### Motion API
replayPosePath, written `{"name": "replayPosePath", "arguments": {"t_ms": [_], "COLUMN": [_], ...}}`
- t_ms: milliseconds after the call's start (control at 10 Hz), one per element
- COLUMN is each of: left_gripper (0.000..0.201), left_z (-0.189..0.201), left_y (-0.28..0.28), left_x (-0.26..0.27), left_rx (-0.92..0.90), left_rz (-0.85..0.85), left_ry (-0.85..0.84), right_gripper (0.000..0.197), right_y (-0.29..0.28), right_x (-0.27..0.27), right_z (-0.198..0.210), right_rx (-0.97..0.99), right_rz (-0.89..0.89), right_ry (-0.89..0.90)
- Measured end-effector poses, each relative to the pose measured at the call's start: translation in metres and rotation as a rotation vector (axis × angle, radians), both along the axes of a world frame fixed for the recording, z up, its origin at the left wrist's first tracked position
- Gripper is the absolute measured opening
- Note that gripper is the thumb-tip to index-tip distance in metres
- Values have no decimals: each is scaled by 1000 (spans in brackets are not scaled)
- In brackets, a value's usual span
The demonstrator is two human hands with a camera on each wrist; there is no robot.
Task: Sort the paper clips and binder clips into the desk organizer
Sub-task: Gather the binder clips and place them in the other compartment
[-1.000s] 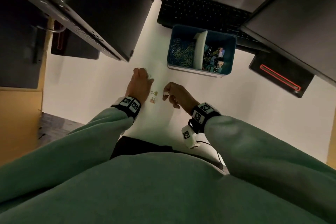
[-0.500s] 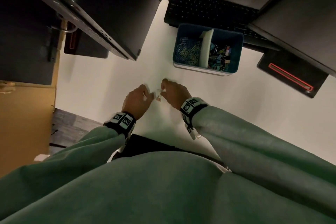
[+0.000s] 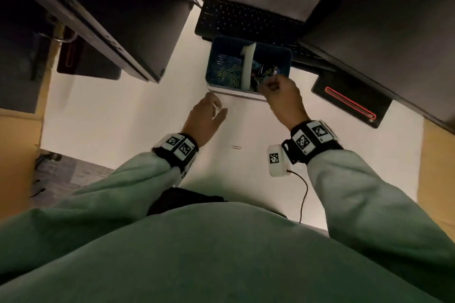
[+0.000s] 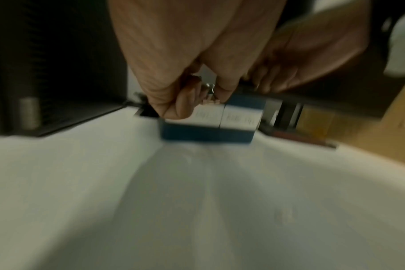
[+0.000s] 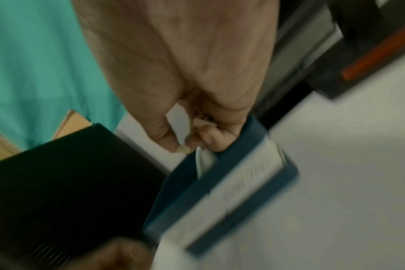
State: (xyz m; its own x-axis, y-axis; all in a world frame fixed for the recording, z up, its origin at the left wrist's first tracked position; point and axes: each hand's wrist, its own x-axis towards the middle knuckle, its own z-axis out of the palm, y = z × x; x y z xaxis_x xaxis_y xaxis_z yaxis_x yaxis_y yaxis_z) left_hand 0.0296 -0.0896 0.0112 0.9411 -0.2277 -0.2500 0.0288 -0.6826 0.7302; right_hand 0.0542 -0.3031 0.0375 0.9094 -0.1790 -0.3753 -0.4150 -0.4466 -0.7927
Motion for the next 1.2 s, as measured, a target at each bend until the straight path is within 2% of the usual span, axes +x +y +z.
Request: {"name": "replayPosePath", "arguments": {"t_ms": [100,200,300,400,500,600,700,800,900,1000,1100,1200], "left_gripper": [18,22,34,19,10,12,7,10,8,8,12,15], "left_z": [29,40,44,34,-1,-45,-55,-46,-18,23,52,55], "left_y": [-53,-88,-92,-75,-53,-40,-48,-57,-62,-63,-60,-55], "left_x": [44,78,75,41,-7,-38,-49,-53,-36,11,61,78], "left_rx": [-92,31,147,101,313,461,477,538,397,315,391,468], "left_rz": [-82,-212,-344,-289,-398,-526,-536,-558,-377,-21,63,-29], "left_ry": [-81,-86,-158,-325,-87,108,96,20,-27,-189,-187,-171], "right_gripper": [13,32,42,24,13,16,20,13,12,9,9,9], "right_y": [-19,-28,-30,-40,-48,-56,-58,-63,-76,-87,-89,-88], "right_x": [38,65,61,22,-38,-96,-148,-182,-202,-213,-219,-222], "right_z": [9,4,23,40,24,-4,-18,-29,-39,-44,-47,-55], "right_rx": [-131,-136,-198,-243,-88,-136,-191,-237,-223,-209,-228,-239], "right_rz": [-4,129,139,90,253,551,722,752,699,638,616,600], "right_ry": [20,189,143,-14,238,499,596,600,544,508,482,441]}}
